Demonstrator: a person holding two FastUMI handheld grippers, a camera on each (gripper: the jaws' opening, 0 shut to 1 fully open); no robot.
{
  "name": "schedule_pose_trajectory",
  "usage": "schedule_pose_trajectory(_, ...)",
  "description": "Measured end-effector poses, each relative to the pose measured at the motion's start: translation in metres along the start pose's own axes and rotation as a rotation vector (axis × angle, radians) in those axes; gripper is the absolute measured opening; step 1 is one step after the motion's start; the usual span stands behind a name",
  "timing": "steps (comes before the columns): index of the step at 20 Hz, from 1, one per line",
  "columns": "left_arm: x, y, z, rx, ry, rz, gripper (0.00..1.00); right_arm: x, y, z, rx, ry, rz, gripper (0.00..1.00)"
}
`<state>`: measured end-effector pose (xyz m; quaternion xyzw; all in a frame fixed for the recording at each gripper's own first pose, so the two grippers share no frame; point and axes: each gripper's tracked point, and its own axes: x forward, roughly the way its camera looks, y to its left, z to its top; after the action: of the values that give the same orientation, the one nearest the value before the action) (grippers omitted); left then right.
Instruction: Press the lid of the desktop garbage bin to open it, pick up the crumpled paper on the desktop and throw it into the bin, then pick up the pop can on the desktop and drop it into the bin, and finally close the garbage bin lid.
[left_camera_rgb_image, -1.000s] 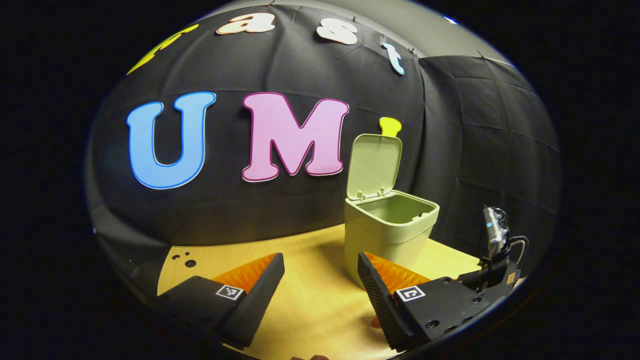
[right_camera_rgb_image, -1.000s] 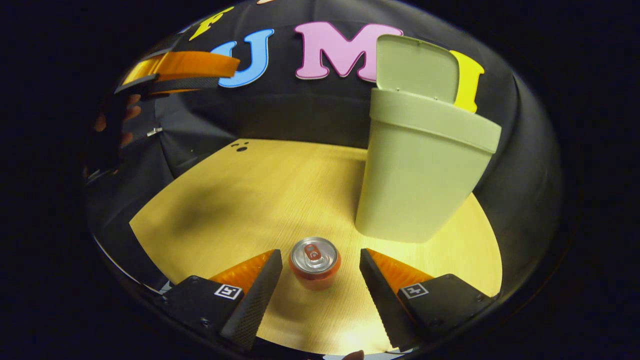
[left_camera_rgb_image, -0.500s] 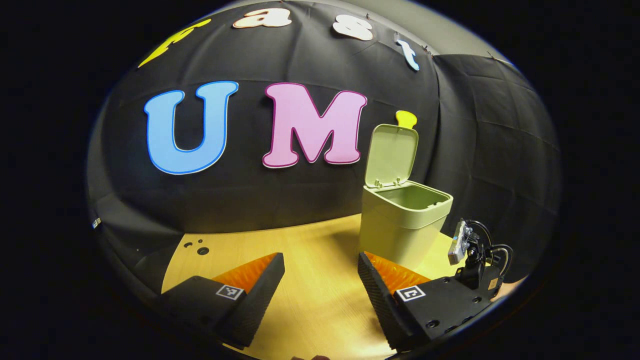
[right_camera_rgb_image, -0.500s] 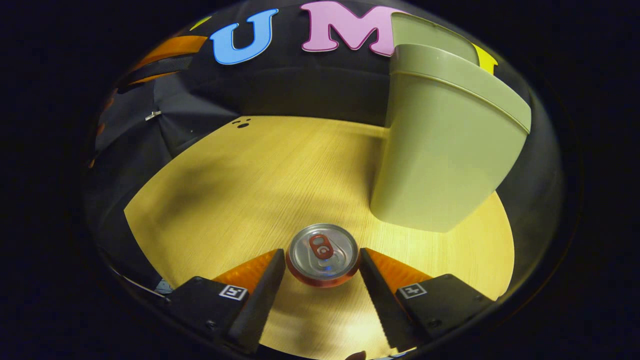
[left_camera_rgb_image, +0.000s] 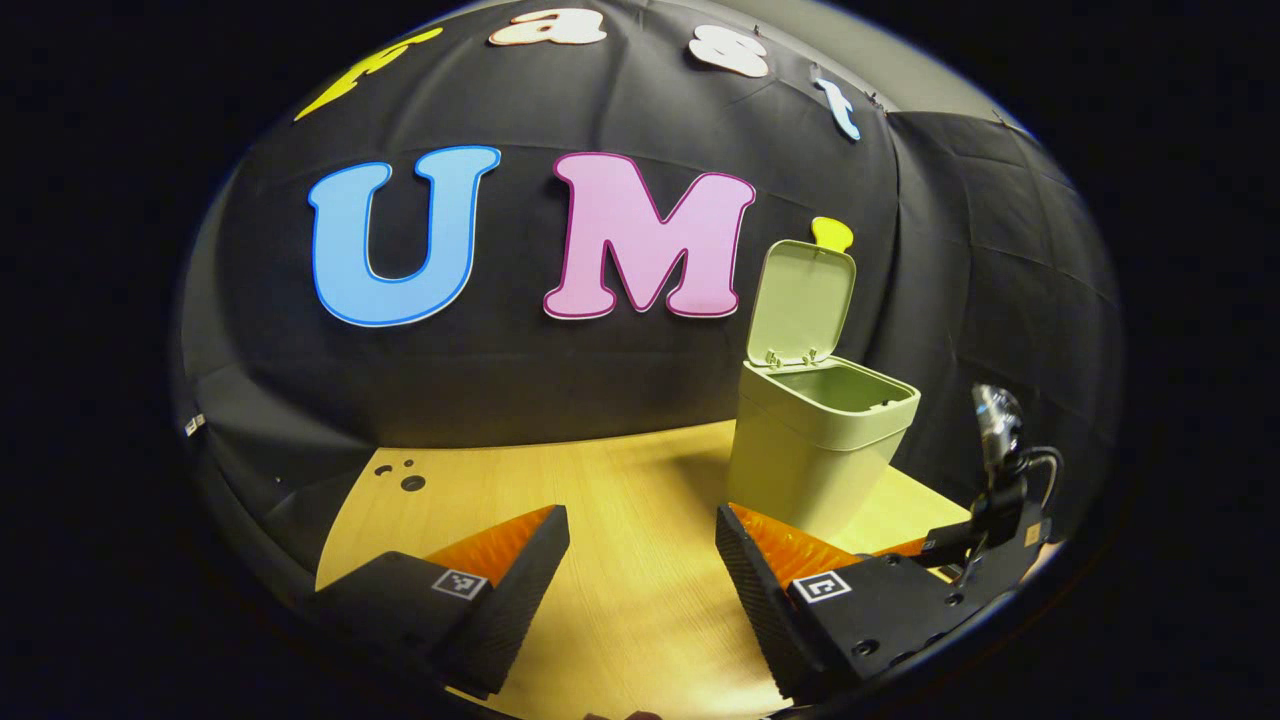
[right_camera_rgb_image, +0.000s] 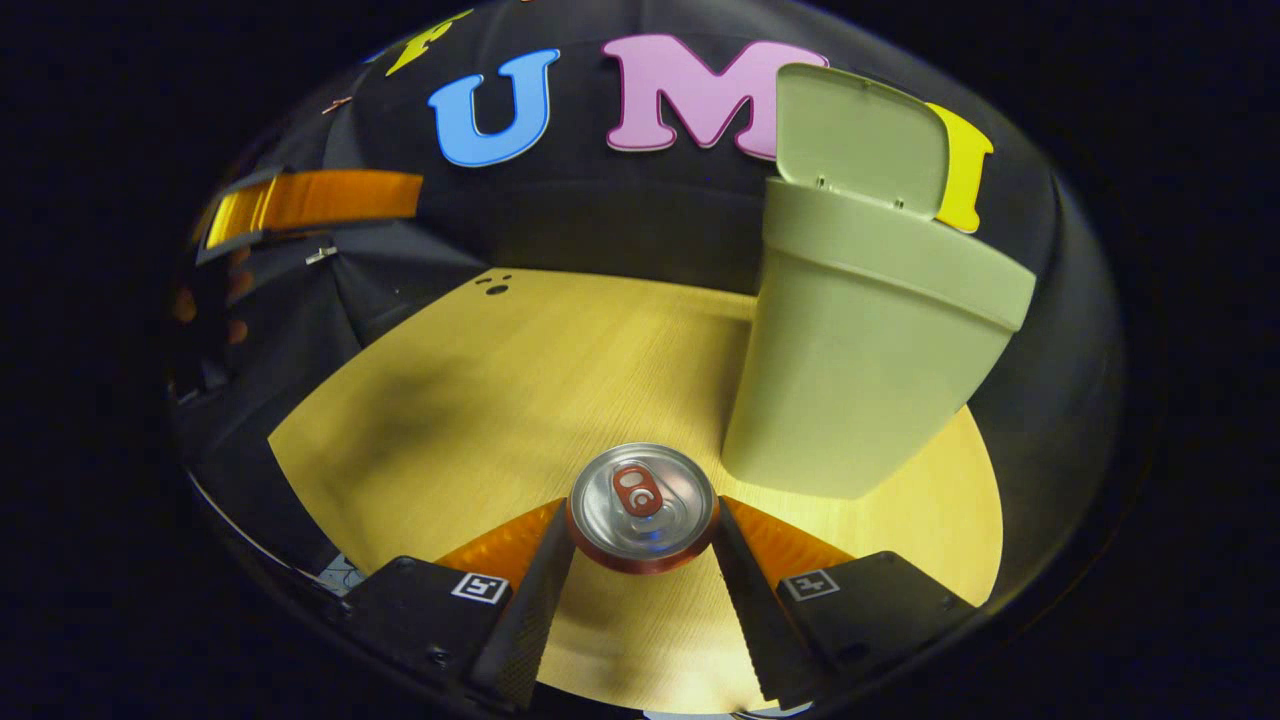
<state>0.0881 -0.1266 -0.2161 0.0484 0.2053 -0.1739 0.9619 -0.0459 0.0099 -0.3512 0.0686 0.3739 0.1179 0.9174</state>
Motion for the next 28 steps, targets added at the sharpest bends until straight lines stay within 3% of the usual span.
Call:
schedule_pose_trajectory(7,0.011,-0.014,0.006,-0.002,-0.008,-0.032,0.95,-0.063,-0.026,0.123,0.069,-0.213,-0.019,0.83)
schedule_pose_trajectory(13,0.024,-0.02,0.011,-0.002,-0.014,-0.052,0.95,-0.087,-0.066,0.203,0.118,-0.368,-0.069,0.83)
schedule_pose_trajectory(18,0.031,-0.023,0.015,-0.003,-0.013,-0.053,0.95,-0.082,-0.108,0.238,0.071,-0.441,-0.167,0.83)
schedule_pose_trajectory(22,0.035,-0.024,0.015,-0.003,-0.011,-0.051,0.95,-0.065,-0.127,0.25,0.106,-0.447,-0.179,0.83)
schedule_pose_trajectory(28,0.039,-0.023,0.013,-0.005,0.001,-0.033,0.95,-0.025,-0.142,0.236,0.122,-0.373,-0.183,0.83)
